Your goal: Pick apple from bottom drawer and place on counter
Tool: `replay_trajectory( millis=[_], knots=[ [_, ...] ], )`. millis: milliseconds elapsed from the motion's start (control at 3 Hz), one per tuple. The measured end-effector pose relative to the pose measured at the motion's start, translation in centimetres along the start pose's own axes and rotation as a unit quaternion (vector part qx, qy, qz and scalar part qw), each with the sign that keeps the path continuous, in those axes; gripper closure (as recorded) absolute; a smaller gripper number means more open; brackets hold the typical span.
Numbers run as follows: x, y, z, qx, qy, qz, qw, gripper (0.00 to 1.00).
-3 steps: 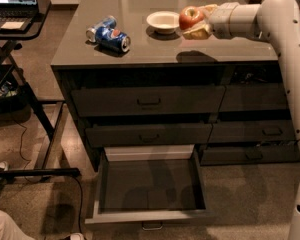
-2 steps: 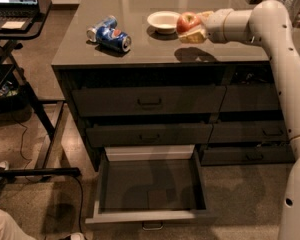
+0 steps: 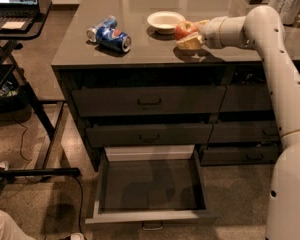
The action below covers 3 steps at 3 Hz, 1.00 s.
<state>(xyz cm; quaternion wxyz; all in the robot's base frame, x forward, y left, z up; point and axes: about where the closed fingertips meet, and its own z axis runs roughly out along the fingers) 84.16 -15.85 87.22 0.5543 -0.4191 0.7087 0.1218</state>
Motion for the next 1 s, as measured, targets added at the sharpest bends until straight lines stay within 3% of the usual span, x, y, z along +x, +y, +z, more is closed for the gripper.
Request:
replay_trajectory(
  millis=[333,667,1000],
  knots=[
    [0.14,0.07,0.13,-0.003,0.001,0.002,1.0000,0.11],
    [0.14,0.08,0.14,-0.003,0.001,0.002,1.0000,0.00],
    [0.14,0.08,0.14,-0.003,0.001,0.002,1.0000,0.00]
  ],
)
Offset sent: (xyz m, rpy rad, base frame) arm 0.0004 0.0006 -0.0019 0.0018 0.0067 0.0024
